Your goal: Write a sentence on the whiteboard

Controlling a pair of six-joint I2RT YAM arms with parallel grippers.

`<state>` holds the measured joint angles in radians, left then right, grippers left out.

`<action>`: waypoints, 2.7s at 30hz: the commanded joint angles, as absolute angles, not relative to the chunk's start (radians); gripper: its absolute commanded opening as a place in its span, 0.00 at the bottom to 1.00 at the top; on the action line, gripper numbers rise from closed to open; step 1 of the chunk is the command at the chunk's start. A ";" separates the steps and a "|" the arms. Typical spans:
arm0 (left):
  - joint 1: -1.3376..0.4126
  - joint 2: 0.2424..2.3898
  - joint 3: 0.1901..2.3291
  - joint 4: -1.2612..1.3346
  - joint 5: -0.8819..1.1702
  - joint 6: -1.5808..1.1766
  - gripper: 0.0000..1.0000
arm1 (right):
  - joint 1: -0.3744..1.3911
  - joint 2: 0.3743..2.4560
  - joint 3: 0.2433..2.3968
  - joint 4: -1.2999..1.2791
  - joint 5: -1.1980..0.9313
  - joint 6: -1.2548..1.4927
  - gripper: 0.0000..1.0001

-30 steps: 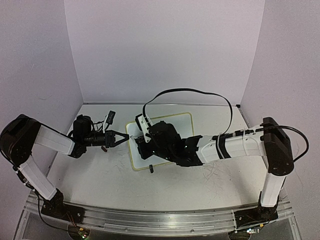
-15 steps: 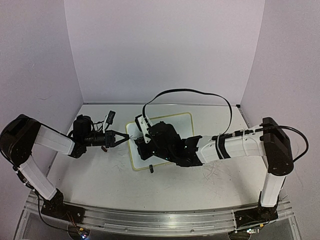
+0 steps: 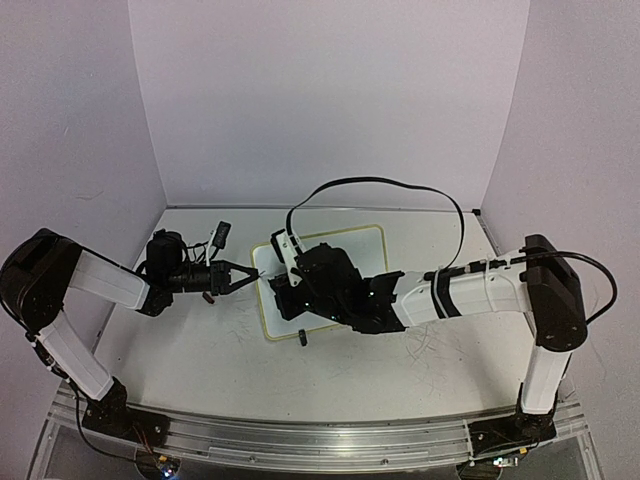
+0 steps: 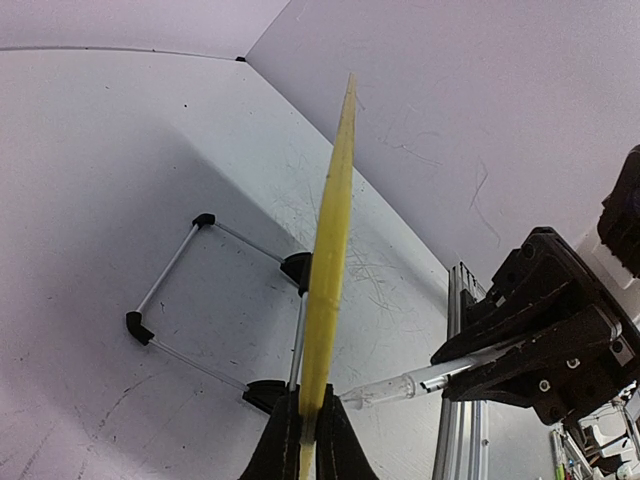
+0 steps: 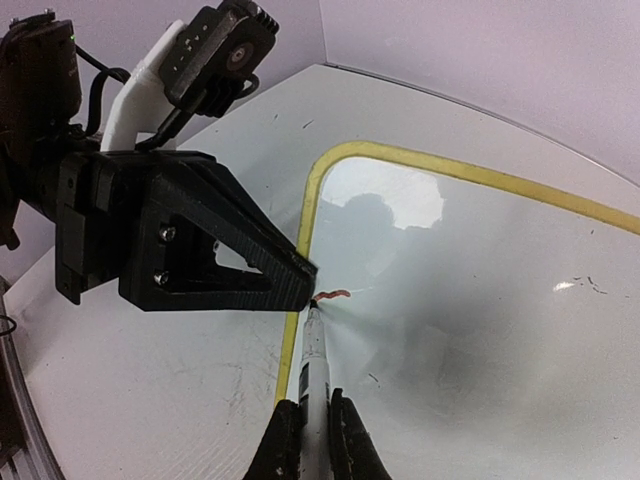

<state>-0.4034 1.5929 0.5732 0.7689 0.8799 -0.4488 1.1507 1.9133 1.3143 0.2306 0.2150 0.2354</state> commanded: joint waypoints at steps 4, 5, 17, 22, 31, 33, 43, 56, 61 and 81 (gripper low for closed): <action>-0.413 1.583 0.569 0.802 0.922 -0.474 0.00 | 1.151 1.901 1.300 0.218 0.219 0.250 0.00; -0.413 1.583 0.569 0.802 0.922 -0.475 0.00 | 1.151 1.900 1.299 0.218 0.218 0.251 0.00; -0.413 1.585 0.571 0.802 0.924 -0.476 0.00 | 1.151 1.885 1.278 0.215 0.236 0.263 0.00; -0.413 1.585 0.571 0.802 0.925 -0.477 0.00 | 1.150 1.872 1.266 0.215 0.266 0.270 0.00; -0.413 1.587 0.572 0.802 0.927 -0.479 0.00 | 1.150 1.859 1.244 0.212 0.305 0.285 0.00; -0.413 1.589 0.572 0.802 0.927 -0.479 0.00 | 1.151 1.856 1.240 0.208 0.310 0.288 0.00; -0.413 1.595 0.577 0.802 0.930 -0.480 0.00 | 1.151 1.851 1.227 0.194 0.312 0.301 0.00; -0.414 1.596 0.578 0.802 0.930 -0.479 0.00 | 1.152 1.849 1.218 0.180 0.290 0.321 0.00; -0.415 1.596 0.577 0.802 0.931 -0.479 0.00 | 1.153 1.845 1.210 0.179 0.285 0.330 0.00; -0.415 1.592 0.575 0.802 0.934 -0.480 0.00 | 1.168 1.870 1.231 0.178 0.253 0.337 0.00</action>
<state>-0.4030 1.5932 0.5732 0.7681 0.8780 -0.4500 1.1641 1.8751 1.2224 0.2004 0.2458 0.3279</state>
